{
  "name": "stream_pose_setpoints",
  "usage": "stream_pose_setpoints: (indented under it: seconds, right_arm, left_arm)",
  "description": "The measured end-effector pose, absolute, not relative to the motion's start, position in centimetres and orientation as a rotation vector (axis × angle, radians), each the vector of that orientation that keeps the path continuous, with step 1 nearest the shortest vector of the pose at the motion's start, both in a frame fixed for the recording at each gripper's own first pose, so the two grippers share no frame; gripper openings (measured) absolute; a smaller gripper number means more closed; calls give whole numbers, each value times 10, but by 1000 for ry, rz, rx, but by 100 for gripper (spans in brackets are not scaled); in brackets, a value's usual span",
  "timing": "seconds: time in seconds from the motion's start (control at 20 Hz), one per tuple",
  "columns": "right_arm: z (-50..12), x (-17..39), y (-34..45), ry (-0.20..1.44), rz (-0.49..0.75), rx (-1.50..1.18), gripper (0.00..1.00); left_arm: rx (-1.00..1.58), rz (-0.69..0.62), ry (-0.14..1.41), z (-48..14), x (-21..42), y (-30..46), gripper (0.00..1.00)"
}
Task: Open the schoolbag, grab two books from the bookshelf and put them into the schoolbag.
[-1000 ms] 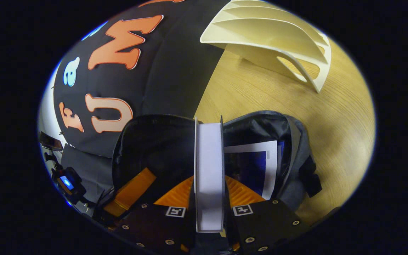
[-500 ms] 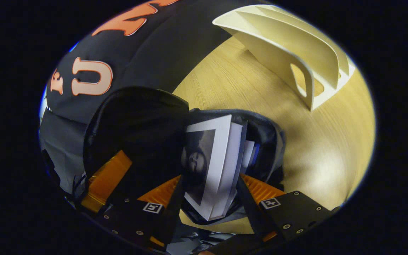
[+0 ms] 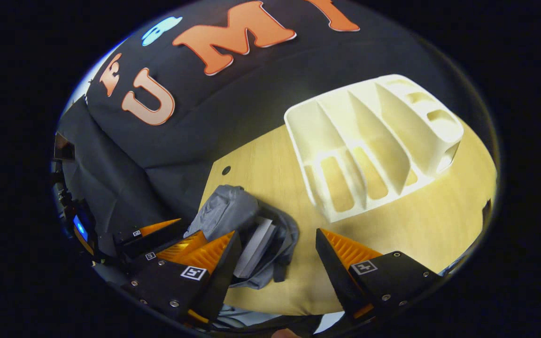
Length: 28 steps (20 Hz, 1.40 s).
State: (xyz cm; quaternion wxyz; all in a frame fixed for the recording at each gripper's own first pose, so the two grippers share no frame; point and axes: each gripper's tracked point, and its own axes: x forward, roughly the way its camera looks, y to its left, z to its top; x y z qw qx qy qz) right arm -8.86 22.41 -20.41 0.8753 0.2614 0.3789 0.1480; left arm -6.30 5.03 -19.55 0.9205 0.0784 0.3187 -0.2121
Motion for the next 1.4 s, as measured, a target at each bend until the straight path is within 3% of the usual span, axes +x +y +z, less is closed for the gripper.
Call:
stream_pose_setpoints:
  seconds: [0.2, 0.45, 0.7, 1.0, 1.4]
  right_arm:
    - [-167, -81, 153, 641, 256, 446, 97]
    - [-115, -75, 81, 452, 208, 321, 97]
    - [-69, -79, 35, 267, 173, 221, 96]
    - [-51, -96, 4, 200, 122, 218, 96]
    - [-21, -111, -7, 69, 76, 99, 96]
  left_arm:
    - [99, -426, 560, -157, -68, 1, 88]
    - [-26, -365, 391, -99, -74, -41, 95]
    - [-127, -279, 221, -51, -85, -48, 95]
    - [-152, -237, 106, -20, -109, -65, 95]
    - [-180, -218, 74, -1, -124, -73, 95]
